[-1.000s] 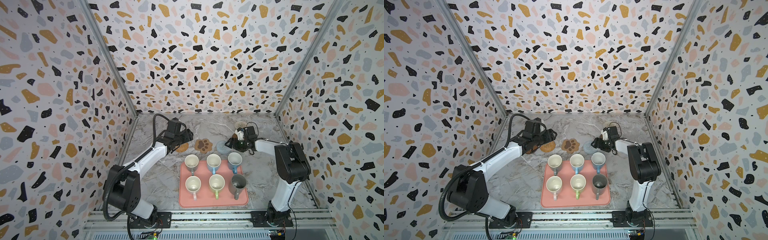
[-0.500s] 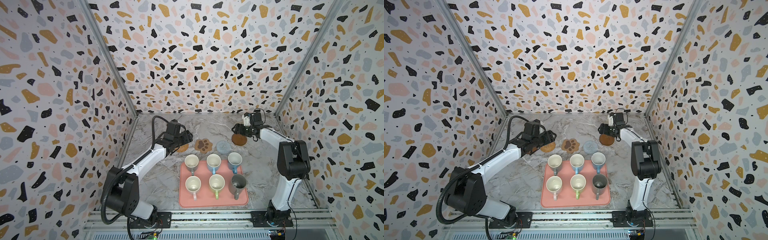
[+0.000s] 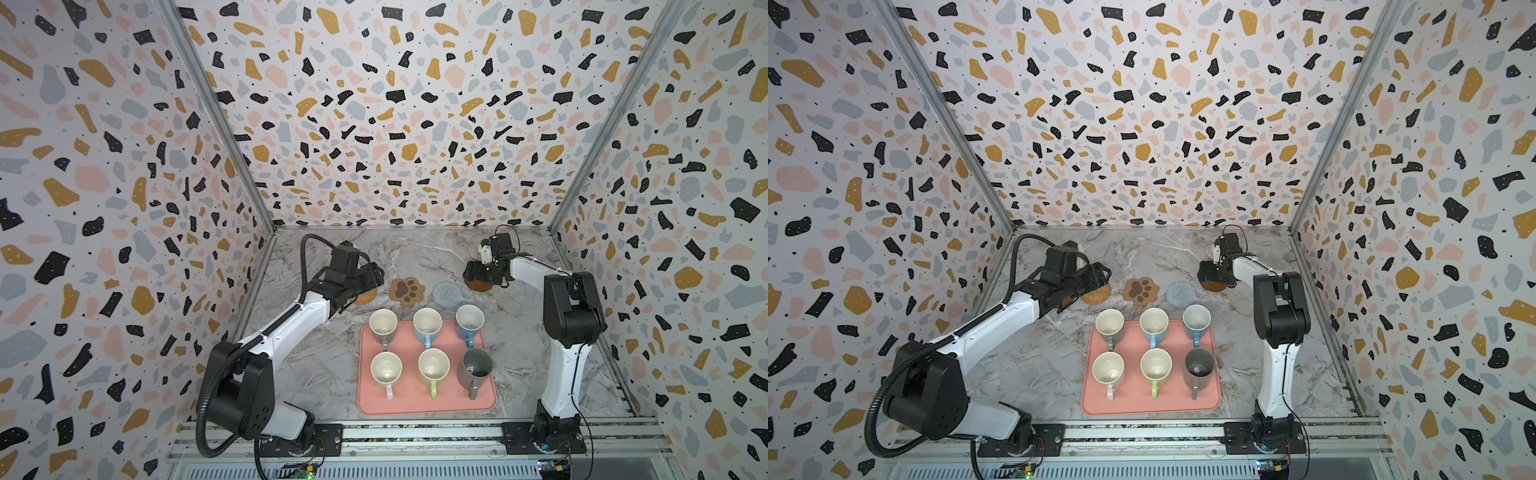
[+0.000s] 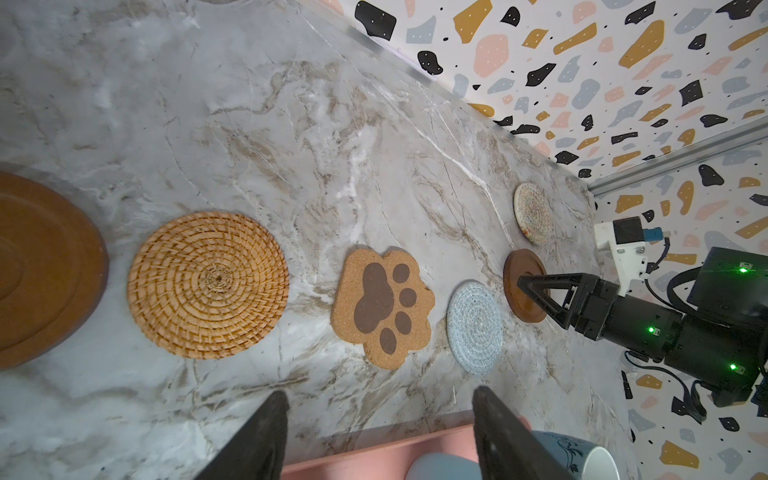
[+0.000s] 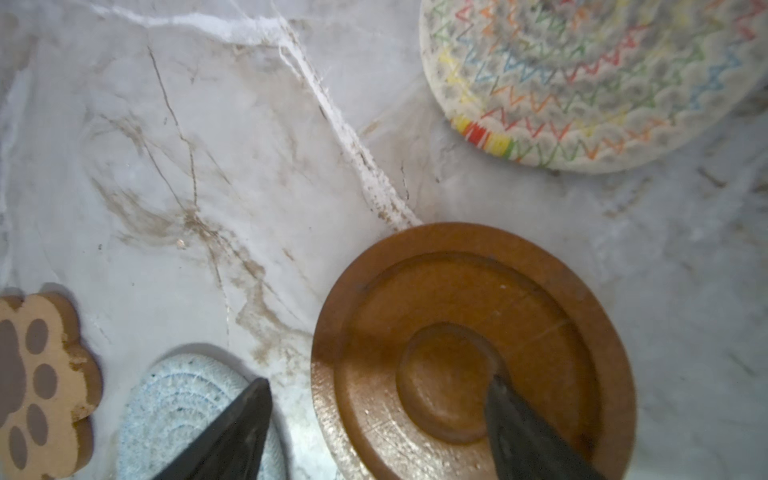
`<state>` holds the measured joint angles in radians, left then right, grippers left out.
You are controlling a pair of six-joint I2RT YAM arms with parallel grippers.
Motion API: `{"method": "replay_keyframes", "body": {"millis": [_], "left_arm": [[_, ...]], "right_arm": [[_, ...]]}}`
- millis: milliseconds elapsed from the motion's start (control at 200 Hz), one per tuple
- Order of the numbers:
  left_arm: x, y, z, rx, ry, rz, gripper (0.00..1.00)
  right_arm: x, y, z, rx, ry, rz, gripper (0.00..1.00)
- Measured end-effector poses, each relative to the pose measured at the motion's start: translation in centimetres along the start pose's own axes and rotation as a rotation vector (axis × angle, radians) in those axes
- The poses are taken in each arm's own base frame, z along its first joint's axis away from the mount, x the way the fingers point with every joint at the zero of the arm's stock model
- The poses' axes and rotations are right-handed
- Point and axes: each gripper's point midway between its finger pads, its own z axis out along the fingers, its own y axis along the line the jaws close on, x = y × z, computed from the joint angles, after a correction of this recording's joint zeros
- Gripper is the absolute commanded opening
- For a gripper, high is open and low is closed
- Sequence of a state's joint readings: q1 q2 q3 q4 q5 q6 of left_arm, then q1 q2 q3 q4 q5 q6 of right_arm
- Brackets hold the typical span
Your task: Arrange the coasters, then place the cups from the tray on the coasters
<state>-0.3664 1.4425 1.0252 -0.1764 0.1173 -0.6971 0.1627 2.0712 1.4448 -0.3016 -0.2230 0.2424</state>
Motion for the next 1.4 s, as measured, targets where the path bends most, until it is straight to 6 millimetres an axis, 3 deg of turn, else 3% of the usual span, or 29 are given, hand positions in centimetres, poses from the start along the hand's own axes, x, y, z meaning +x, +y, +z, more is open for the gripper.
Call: {"method": "replay_keyframes", "body": {"millis": [290, 876, 1402], "left_arm": [[0.4, 0.4, -0.3, -0.005, -0.003, -0.010, 0.71], [0.5, 0.4, -0.7, 0.007, -0.018, -0.025, 0.71], [0.1, -0.1, -1.8, 0.031, -0.044, -0.035, 0.71]], "right_arm": [[0.7, -0.4, -0.1, 0.054, 0.013, -0.060, 0.82], [7.6, -0.7, -3.7, 0.066, 0.116, -0.038, 0.82], [8.0, 1.1, -3.6, 0.008, 0.125, -0.027, 0.82]]}}
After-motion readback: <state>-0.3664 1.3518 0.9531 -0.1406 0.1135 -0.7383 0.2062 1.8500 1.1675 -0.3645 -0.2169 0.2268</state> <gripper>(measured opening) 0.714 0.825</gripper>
